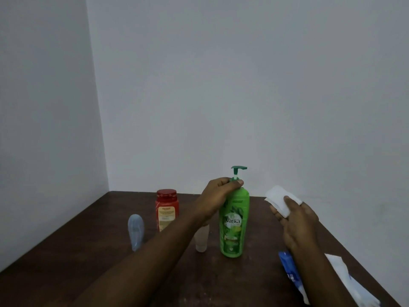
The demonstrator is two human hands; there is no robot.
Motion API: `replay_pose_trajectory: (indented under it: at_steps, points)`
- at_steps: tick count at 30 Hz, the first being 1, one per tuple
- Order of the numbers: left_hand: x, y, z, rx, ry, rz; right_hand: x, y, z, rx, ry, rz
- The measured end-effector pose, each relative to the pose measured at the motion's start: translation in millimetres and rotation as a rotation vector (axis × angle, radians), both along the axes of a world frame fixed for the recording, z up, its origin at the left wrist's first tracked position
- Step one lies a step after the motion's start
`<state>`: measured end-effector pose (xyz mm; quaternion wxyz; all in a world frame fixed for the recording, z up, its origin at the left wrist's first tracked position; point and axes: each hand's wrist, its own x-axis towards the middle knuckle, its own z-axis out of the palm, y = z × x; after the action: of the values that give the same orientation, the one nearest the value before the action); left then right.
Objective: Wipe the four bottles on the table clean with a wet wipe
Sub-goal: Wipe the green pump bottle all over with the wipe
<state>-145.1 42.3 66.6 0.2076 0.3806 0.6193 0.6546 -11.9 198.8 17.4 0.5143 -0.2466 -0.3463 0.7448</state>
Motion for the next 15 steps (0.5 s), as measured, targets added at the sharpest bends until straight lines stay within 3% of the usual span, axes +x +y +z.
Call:
replay_pose_trajectory:
  at_steps: [6, 10, 15]
  points:
    - [0, -9, -1, 0.013, 0.061, -0.182, 16, 1, 0, -0.067, 0.014, -0.044]
    - [2, -12, -8, 0.088, 0.059, -0.162, 18, 5, -3, -0.093, -0.002, -0.051]
    - [13, -26, -11, 0.174, -0.146, -0.183, 15, 3, -5, -0.032, -0.071, -0.046]
